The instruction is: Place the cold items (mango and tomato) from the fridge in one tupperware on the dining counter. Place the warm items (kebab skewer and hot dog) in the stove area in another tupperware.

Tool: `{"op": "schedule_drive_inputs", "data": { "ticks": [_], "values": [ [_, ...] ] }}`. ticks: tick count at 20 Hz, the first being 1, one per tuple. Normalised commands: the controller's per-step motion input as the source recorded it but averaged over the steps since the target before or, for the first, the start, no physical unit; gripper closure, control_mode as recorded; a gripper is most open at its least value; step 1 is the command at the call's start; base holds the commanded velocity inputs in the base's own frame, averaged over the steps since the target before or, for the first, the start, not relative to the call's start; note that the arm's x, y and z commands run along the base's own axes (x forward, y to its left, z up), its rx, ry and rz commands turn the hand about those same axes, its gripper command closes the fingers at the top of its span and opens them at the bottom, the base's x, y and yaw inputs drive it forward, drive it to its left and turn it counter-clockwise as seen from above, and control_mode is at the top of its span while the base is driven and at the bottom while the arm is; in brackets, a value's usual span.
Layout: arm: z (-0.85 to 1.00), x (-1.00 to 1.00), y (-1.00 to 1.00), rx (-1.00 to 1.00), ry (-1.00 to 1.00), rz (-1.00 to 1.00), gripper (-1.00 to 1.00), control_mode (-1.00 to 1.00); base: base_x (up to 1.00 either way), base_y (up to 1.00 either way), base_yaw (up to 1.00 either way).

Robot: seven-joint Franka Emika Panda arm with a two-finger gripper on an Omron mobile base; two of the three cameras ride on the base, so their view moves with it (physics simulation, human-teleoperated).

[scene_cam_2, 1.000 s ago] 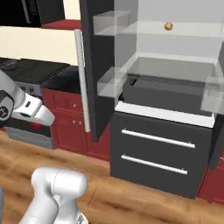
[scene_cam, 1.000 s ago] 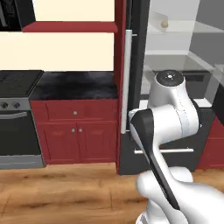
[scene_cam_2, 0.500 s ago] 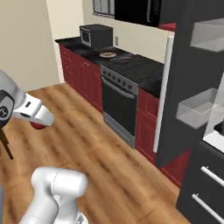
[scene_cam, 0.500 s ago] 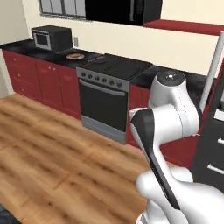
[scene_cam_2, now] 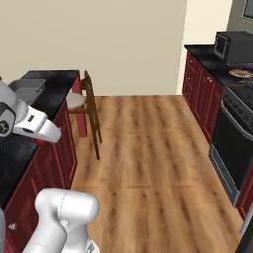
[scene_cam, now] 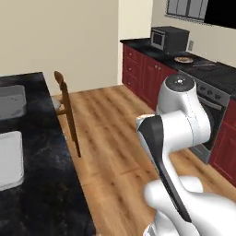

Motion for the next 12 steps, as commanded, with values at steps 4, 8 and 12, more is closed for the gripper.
{"op": "schedule_drive_inputs", "data": {
  "ticks": [4, 8, 12],
  "values": [
    [0.0, 0.0, 0.0, 0.0, 0.0, 0.0, 1.0, 1.0, -0.45, -0.7, 0.51],
    [0.0, 0.0, 0.0, 0.0, 0.0, 0.0, 1.0, 1.0, -0.8, -0.89, 0.3],
    [0.0, 0.0, 0.0, 0.0, 0.0, 0.0, 1.0, 1.0, -0.84, -0.48, 0.29]
  ]
}}
